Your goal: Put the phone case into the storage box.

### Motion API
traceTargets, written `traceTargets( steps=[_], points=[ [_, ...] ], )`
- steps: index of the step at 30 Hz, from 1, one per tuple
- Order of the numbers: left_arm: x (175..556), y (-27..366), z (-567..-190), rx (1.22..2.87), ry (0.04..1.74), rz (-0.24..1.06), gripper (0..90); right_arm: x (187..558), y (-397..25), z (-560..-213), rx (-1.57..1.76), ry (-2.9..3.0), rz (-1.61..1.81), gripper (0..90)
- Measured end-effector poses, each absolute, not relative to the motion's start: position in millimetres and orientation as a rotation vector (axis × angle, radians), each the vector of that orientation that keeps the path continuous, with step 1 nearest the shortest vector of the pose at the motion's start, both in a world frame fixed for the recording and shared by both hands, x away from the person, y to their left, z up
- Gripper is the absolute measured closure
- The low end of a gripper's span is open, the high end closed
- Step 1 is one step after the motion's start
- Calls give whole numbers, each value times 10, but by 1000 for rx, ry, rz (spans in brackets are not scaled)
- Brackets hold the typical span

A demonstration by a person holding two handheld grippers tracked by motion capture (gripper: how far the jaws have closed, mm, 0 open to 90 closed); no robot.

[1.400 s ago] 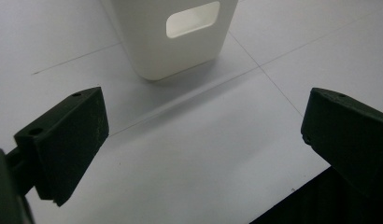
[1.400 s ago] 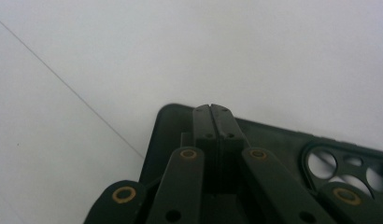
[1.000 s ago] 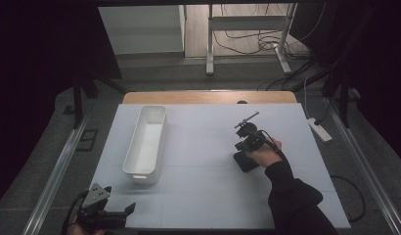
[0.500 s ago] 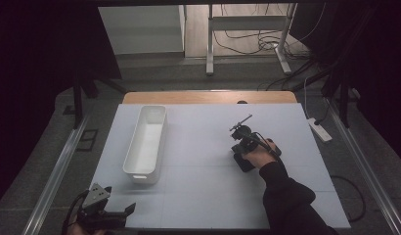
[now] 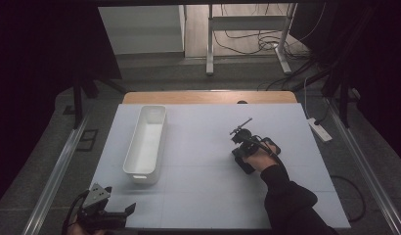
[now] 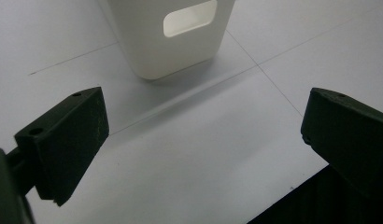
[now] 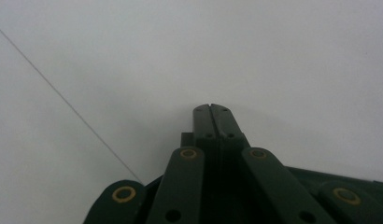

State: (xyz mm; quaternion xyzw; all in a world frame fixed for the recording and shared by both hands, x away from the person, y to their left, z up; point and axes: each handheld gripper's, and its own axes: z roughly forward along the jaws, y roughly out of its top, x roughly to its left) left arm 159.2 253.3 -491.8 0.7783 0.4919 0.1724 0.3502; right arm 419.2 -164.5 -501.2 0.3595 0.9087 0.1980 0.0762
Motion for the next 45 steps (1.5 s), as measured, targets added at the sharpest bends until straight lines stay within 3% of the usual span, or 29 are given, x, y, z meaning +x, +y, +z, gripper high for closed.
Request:
traceTargets(
  steps=[45],
  points=[
    [1593, 2509, -4918, 2038, 1260, 450, 18, 3670, -2186, -4995, 1113, 2748, 635, 898]
  ],
)
